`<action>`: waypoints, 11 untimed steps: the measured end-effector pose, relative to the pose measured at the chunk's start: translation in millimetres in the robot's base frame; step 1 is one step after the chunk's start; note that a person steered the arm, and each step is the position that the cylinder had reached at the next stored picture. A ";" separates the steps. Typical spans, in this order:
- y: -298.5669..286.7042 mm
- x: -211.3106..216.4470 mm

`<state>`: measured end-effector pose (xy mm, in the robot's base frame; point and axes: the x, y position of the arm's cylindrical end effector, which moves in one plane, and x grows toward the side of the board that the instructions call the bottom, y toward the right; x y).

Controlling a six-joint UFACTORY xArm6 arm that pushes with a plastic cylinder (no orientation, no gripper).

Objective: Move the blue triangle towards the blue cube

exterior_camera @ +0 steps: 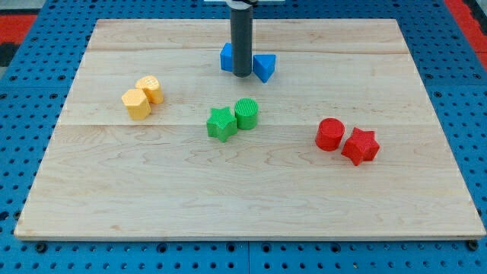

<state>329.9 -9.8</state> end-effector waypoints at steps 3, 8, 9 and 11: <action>95.0 7.9; 145.5 10.0; 159.1 16.3; 175.0 10.4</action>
